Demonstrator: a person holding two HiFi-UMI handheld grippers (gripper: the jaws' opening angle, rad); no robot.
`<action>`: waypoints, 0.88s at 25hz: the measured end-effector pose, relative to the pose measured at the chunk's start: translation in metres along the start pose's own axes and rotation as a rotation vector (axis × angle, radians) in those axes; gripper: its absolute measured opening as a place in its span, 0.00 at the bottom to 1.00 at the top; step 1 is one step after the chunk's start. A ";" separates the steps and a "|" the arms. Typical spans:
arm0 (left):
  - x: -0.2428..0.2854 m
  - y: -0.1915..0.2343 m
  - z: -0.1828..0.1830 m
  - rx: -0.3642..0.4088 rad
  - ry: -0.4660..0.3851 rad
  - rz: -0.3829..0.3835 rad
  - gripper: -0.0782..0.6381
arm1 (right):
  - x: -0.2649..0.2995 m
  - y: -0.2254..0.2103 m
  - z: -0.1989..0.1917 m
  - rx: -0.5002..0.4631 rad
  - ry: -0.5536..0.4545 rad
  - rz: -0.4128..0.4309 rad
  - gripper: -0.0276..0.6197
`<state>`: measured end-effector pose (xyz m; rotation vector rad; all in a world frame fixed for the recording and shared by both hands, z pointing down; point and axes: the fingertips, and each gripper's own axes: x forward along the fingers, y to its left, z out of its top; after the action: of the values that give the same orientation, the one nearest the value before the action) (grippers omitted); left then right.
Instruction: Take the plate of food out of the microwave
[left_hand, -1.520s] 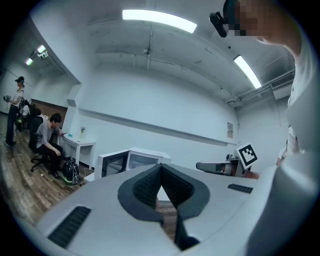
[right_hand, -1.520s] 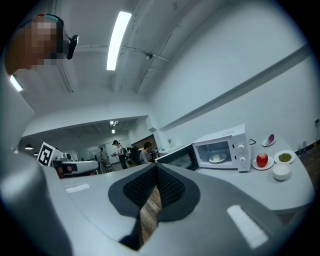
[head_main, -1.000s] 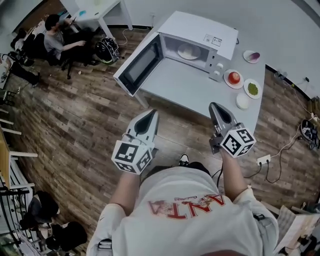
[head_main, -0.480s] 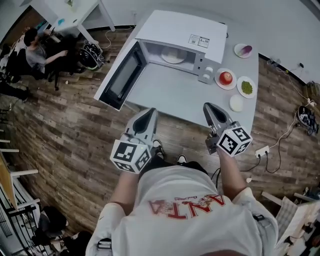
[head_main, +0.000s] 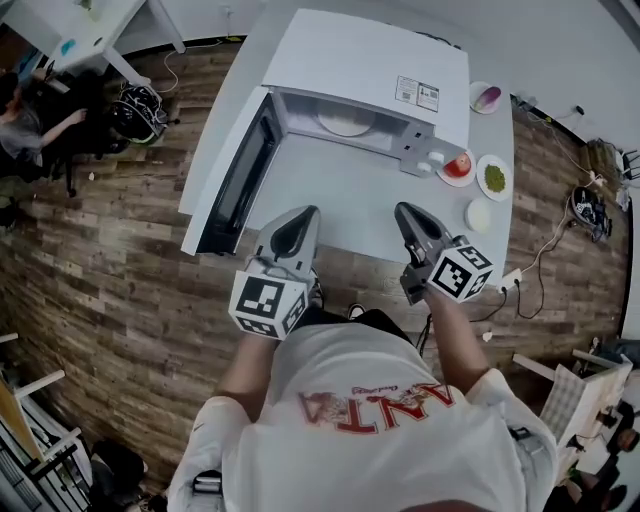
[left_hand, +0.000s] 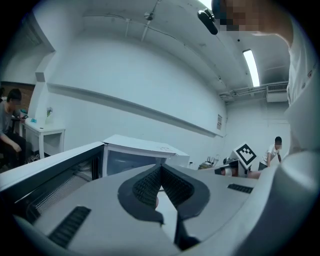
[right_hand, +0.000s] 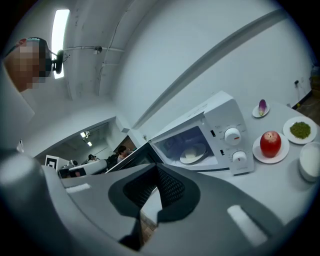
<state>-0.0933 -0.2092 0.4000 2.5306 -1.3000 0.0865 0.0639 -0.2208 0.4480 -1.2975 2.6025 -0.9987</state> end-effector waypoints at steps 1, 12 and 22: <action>0.004 0.006 -0.001 -0.006 0.008 -0.012 0.12 | 0.011 -0.001 0.001 0.026 -0.006 -0.005 0.05; 0.035 0.020 -0.030 -0.108 0.089 -0.098 0.12 | 0.086 -0.080 -0.023 0.656 -0.120 -0.154 0.05; 0.042 0.036 -0.042 -0.159 0.119 -0.044 0.12 | 0.159 -0.120 -0.026 0.938 -0.234 -0.172 0.12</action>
<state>-0.0945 -0.2501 0.4564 2.3805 -1.1572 0.1176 0.0360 -0.3756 0.5722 -1.2375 1.4984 -1.6628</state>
